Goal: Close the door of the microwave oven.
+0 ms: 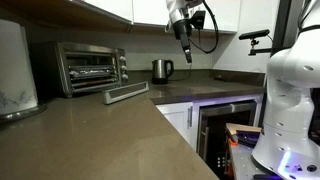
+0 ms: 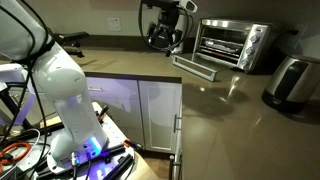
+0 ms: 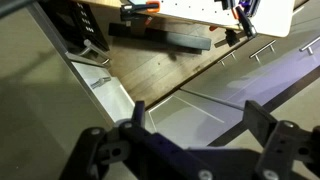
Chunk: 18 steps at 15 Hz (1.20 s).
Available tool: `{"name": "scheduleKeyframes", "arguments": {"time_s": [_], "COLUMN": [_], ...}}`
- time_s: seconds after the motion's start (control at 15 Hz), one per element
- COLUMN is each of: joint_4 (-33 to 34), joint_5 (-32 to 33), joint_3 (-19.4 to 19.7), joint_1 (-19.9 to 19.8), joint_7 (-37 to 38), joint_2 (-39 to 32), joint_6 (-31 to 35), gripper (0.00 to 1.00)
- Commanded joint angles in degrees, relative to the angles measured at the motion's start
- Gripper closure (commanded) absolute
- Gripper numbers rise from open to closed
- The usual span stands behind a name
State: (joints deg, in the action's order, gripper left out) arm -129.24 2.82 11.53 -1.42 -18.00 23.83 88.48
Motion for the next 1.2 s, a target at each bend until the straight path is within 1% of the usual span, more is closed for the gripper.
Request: {"name": "scheduleKeyframes", "arguments": {"time_s": [0.0,0.47,0.53,0.67,0.93,1.13], "joint_4": [0.1,0.1,0.9,3.2,10.0,14.3], "joint_5": [-0.3,-0.3,-0.1,-0.1,-0.1,-2.3], "joint_3": [-0.8,-0.8,-0.7,-0.5,-0.6,-0.4], "joint_1": [-0.9,-0.9,-1.0,-0.8,-0.8,-0.9], "joint_7": [-0.3,-0.3,-0.4,-1.0,-1.0,-2.4], "joint_2": [-0.1,-0.1,-1.1,-3.3,-10.3,-15.2], "joint_6": [-0.1,-0.1,0.5,2.4,5.3,5.6], "gripper": [0.0,0.0,0.0,0.0,0.0,0.0]}}
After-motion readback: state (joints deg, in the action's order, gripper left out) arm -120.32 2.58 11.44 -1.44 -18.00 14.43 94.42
